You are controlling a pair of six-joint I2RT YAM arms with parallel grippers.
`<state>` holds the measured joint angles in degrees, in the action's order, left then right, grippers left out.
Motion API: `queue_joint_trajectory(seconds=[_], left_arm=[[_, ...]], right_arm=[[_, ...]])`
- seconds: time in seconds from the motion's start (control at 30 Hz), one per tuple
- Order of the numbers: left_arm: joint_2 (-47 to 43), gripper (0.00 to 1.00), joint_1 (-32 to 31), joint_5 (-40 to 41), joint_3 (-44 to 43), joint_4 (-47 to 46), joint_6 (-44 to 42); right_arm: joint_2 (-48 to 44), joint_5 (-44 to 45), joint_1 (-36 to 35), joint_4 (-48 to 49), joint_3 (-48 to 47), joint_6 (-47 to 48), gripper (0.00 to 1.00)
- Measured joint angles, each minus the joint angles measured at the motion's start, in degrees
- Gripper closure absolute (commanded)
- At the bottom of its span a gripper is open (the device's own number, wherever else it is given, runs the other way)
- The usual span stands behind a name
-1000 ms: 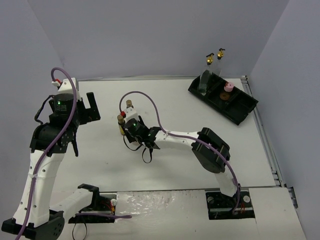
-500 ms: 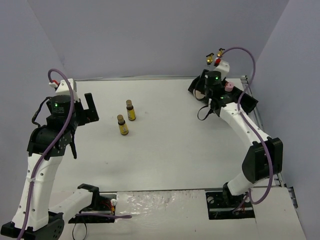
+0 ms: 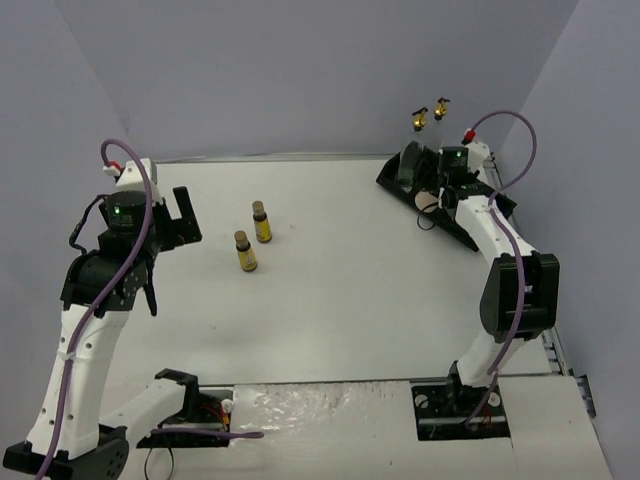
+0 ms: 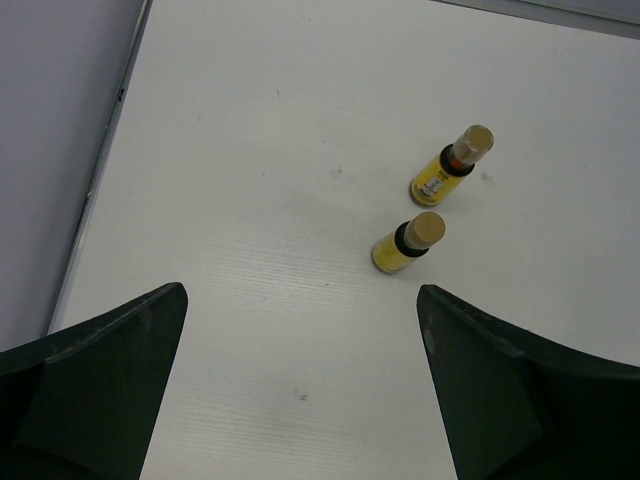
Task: Organize the condiment bottles
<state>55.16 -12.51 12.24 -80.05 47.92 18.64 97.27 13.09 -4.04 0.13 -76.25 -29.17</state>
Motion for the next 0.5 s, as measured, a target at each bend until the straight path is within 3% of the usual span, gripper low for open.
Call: queue_joint_trajectory(seconds=[0.5], left_arm=[[0.7, 0.03, 0.2, -1.3, 0.3, -1.5, 0.1]], right_arm=[[7.8, 4.7, 0.7, 10.3, -0.9, 1.7, 1.0]])
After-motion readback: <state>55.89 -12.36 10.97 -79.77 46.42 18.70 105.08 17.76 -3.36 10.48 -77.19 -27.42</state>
